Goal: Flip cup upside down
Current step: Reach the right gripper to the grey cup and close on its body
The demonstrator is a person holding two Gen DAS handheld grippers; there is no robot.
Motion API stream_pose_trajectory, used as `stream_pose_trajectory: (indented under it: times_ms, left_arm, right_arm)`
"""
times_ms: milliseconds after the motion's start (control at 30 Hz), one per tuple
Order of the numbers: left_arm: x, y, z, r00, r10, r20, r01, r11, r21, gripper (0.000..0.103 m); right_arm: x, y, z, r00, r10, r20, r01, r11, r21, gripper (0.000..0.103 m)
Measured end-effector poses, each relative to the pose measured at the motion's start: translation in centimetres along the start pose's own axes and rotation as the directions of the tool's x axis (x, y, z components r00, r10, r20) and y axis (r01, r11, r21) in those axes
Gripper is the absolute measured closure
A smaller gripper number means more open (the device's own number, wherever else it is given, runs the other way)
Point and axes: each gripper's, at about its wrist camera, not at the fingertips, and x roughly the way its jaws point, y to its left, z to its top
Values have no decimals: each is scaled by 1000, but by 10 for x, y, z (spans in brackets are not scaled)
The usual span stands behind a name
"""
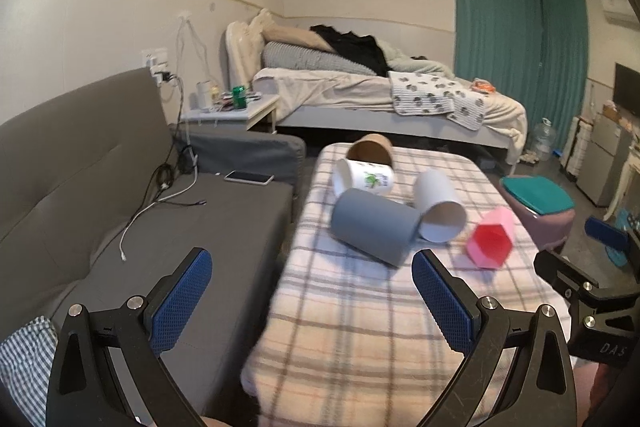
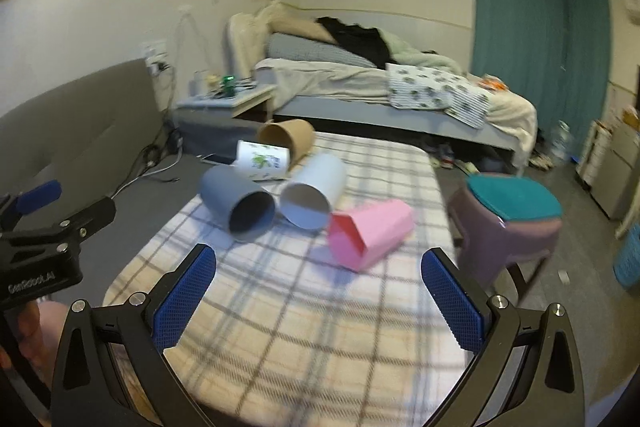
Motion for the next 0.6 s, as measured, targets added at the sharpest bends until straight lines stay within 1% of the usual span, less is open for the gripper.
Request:
stream_pose_trajectory:
  times_ms: [133,233,333,400,500,600]
  left_arm:
    - [22,17,9,999,45,-27,-46,999,-21,0]
    - [43,27,14,997,67,-36,-68,997,-31,0]
    - [64,34,15,995,87,-54,-88,996,-23,0]
    - [79,40,16,992,104,-74,-105,994,-18,0]
    - [94,48,11,988,123,-89,-124,992,-7,0]
    - [105,54,5,987,115,-116,-117,993,-9,0]
  right_arm:
    - [25,20,31,999,43,-4,-43,990,-138,0]
    - [51,39,56,996,89,-31,-94,967,-237,0]
    - [88,59,71,991,113,-78,-132,937,-323,0]
    - [112,69,75,985,130,-116,-162,924,-346,0]
    - [155,80,72,970,133,-203,-201,910,-363,0]
    - [181,87,67,956,140,-256,-232,897,-376,0]
